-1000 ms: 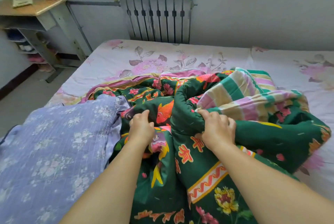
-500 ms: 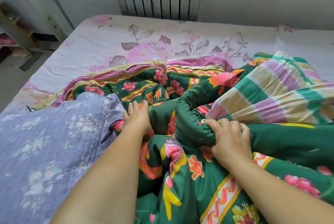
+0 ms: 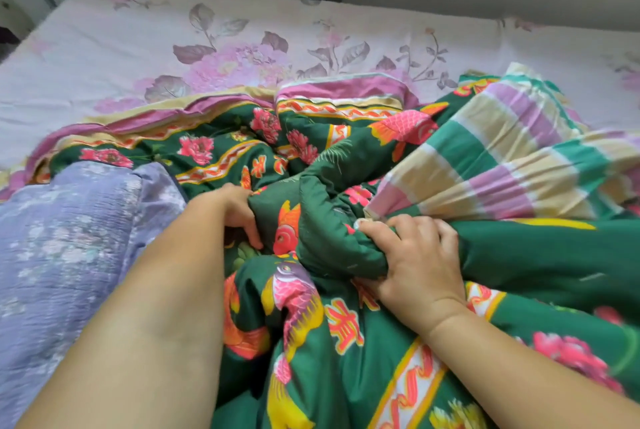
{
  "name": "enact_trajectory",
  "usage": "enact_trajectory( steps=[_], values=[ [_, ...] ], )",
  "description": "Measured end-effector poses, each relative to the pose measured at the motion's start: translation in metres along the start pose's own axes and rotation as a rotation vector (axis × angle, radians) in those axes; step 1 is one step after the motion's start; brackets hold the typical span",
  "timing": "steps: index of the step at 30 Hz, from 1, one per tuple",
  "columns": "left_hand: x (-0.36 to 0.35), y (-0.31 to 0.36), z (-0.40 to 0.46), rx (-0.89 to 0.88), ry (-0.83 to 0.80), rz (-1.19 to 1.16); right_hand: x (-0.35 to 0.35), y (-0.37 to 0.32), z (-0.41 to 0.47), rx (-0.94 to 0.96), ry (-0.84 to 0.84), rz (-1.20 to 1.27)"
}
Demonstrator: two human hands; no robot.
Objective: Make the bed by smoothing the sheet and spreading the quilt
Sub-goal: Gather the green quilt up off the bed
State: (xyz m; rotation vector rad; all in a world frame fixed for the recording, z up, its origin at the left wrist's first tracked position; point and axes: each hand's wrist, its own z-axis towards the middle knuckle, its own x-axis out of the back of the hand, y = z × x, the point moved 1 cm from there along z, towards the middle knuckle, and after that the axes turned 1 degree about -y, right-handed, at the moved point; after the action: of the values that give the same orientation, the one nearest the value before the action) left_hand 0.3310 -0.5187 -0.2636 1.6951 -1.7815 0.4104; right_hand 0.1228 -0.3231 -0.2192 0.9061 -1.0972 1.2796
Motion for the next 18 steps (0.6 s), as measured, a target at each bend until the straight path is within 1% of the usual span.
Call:
enact_trajectory(
  steps=[6,7,9,10,12,16,18],
  values=[
    [-0.013,-0.001,-0.009,0.025,0.148,-0.134,0.002,0.0,-0.001,-0.018,-0.031,-0.005],
    [-0.015,-0.002,-0.01,0.027,0.184,-0.128,0.002,0.0,-0.001,-0.02,-0.033,0.002],
    [-0.016,0.0,-0.014,0.058,0.232,0.024,0.003,-0.001,-0.001,-0.023,-0.04,0.01],
    [-0.015,0.001,-0.016,0.085,0.219,0.098,0.004,-0.002,-0.001,-0.02,-0.043,0.011],
    [-0.009,0.006,-0.016,0.102,0.139,0.155,0.004,-0.001,-0.001,-0.015,-0.046,0.016],
    [-0.004,-0.001,0.007,0.073,0.027,0.145,0.0,0.001,-0.002,0.01,-0.029,0.023],
    [-0.003,-0.002,0.015,0.027,0.025,0.127,-0.001,0.002,-0.001,0.024,-0.019,0.027]
  ],
)
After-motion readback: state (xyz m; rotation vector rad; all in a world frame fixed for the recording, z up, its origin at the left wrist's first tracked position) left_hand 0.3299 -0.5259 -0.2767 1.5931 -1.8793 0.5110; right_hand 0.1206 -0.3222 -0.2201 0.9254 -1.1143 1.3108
